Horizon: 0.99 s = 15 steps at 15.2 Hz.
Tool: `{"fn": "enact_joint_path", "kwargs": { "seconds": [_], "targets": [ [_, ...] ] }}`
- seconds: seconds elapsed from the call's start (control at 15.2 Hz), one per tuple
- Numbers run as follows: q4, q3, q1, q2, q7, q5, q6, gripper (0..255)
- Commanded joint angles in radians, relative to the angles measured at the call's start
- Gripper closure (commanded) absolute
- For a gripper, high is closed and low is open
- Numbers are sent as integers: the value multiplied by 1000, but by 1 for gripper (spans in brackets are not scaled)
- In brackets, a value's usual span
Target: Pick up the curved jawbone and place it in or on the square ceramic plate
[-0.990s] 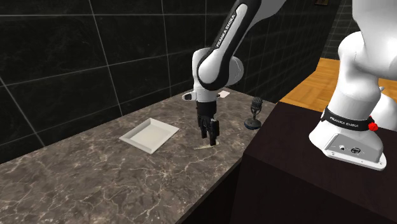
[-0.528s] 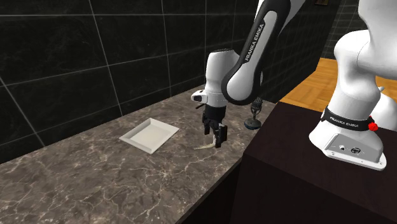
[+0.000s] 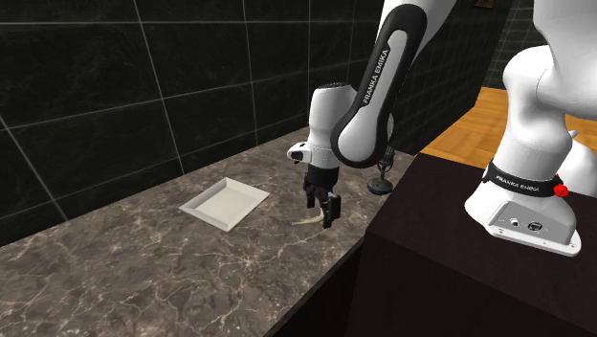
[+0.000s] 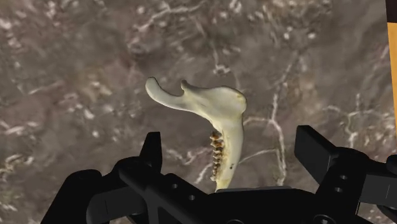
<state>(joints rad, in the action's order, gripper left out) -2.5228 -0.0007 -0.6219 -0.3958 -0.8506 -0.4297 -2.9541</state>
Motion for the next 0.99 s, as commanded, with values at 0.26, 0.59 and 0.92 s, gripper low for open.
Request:
{"fn": "enact_joint_path", "kwargs": {
  "seconds": [0.26, 0.59, 0.92],
  "targets": [
    [0, 0, 0, 0, 0, 0, 0, 255],
    [3, -2, -2, 0, 2, 2, 2, 255],
    [-15, -29, -24, 50, 23, 24, 36, 255]
  ]
}}
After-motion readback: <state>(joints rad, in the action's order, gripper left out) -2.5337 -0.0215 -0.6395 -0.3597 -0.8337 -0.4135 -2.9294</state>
